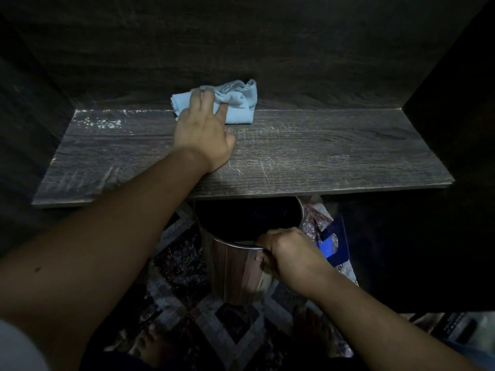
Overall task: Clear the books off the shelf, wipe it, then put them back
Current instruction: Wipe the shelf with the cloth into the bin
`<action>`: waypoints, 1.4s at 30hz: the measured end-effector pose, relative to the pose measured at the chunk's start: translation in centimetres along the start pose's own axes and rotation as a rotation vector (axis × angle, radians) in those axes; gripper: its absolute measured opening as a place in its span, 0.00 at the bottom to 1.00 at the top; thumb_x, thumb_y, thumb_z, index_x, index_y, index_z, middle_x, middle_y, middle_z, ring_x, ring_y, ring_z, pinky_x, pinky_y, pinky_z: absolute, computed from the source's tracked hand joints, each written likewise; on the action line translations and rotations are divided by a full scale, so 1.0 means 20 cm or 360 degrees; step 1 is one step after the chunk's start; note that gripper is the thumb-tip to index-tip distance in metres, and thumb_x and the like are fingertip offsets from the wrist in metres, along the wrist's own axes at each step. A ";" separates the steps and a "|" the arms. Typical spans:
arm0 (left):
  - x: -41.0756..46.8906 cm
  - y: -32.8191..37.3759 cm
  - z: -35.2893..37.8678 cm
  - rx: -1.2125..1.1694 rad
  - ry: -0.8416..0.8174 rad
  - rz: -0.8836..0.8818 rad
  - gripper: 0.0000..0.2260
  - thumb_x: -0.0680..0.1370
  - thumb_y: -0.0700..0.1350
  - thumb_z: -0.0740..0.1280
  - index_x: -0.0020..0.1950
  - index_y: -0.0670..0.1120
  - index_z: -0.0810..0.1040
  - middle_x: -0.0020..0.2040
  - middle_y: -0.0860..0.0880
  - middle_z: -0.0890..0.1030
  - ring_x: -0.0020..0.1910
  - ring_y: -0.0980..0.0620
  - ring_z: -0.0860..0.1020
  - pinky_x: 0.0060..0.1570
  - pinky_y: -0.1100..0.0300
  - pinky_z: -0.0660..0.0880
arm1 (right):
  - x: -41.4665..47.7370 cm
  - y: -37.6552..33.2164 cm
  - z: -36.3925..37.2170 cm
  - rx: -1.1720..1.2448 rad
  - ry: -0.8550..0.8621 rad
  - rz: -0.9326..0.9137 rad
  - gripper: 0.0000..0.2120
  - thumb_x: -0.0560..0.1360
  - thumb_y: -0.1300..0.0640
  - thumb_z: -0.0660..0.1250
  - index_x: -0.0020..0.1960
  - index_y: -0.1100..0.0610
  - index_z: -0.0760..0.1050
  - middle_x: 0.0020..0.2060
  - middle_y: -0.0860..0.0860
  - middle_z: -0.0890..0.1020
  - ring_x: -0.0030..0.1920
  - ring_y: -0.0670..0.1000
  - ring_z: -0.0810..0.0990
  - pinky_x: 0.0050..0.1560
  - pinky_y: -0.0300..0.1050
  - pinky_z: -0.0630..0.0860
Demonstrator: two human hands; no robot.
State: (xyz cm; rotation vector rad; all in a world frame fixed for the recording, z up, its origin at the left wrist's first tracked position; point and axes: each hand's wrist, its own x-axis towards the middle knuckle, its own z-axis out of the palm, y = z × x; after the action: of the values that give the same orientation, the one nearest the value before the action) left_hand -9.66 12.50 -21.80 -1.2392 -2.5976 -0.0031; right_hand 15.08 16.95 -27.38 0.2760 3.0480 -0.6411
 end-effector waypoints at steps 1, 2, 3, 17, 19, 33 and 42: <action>-0.01 0.00 0.00 -0.0087 -0.0020 -0.0025 0.27 0.79 0.55 0.55 0.75 0.43 0.62 0.73 0.39 0.58 0.74 0.40 0.56 0.65 0.45 0.66 | 0.00 0.00 0.00 -0.0007 -0.0002 0.0000 0.04 0.70 0.60 0.69 0.45 0.56 0.80 0.41 0.52 0.80 0.44 0.58 0.79 0.42 0.43 0.69; -0.02 0.00 0.01 -0.0190 -0.0024 -0.0043 0.27 0.79 0.54 0.56 0.76 0.44 0.61 0.74 0.40 0.57 0.74 0.41 0.55 0.66 0.45 0.65 | 0.00 0.00 -0.01 -0.0007 -0.0011 0.0003 0.04 0.70 0.60 0.70 0.45 0.56 0.80 0.41 0.52 0.81 0.44 0.58 0.79 0.43 0.44 0.70; -0.04 0.00 0.01 -0.0296 -0.0004 -0.0049 0.27 0.78 0.53 0.57 0.75 0.44 0.61 0.74 0.42 0.57 0.74 0.41 0.57 0.66 0.45 0.66 | 0.00 0.00 -0.01 -0.0001 -0.0020 0.0006 0.05 0.70 0.60 0.70 0.45 0.56 0.80 0.42 0.52 0.81 0.45 0.58 0.79 0.44 0.45 0.71; -0.02 -0.02 0.00 -0.0043 0.0039 -0.0014 0.35 0.73 0.62 0.56 0.76 0.45 0.61 0.71 0.40 0.60 0.71 0.38 0.57 0.69 0.45 0.60 | 0.00 -0.01 0.00 0.0011 -0.0012 0.0005 0.05 0.69 0.61 0.69 0.45 0.56 0.79 0.41 0.54 0.80 0.44 0.60 0.79 0.43 0.45 0.69; -0.02 -0.01 0.00 -0.0071 -0.0006 0.0034 0.35 0.74 0.61 0.57 0.77 0.44 0.58 0.76 0.40 0.54 0.75 0.39 0.51 0.73 0.46 0.54 | 0.01 -0.01 0.00 0.0023 -0.0010 0.0008 0.04 0.69 0.61 0.68 0.44 0.56 0.79 0.40 0.54 0.80 0.43 0.60 0.79 0.42 0.44 0.67; 0.09 -0.04 -0.07 -0.0118 -0.0242 0.0035 0.30 0.76 0.63 0.54 0.74 0.48 0.64 0.66 0.44 0.71 0.64 0.42 0.69 0.63 0.46 0.63 | -0.01 -0.03 0.02 0.0075 -0.0046 0.0059 0.05 0.71 0.60 0.67 0.45 0.54 0.80 0.42 0.50 0.81 0.45 0.56 0.80 0.43 0.43 0.73; 0.14 -0.05 -0.08 0.0017 -0.0362 0.0019 0.26 0.79 0.60 0.52 0.74 0.50 0.65 0.64 0.43 0.70 0.63 0.42 0.68 0.62 0.43 0.61 | 0.01 -0.01 0.03 0.0059 -0.0024 0.0037 0.04 0.72 0.59 0.67 0.44 0.55 0.80 0.42 0.52 0.81 0.44 0.58 0.80 0.43 0.44 0.71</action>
State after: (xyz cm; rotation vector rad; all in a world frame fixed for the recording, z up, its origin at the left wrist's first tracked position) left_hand -11.68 13.77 -19.49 -1.3211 -2.7765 0.1630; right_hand 14.87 16.63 -27.89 0.3051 3.0163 -0.6954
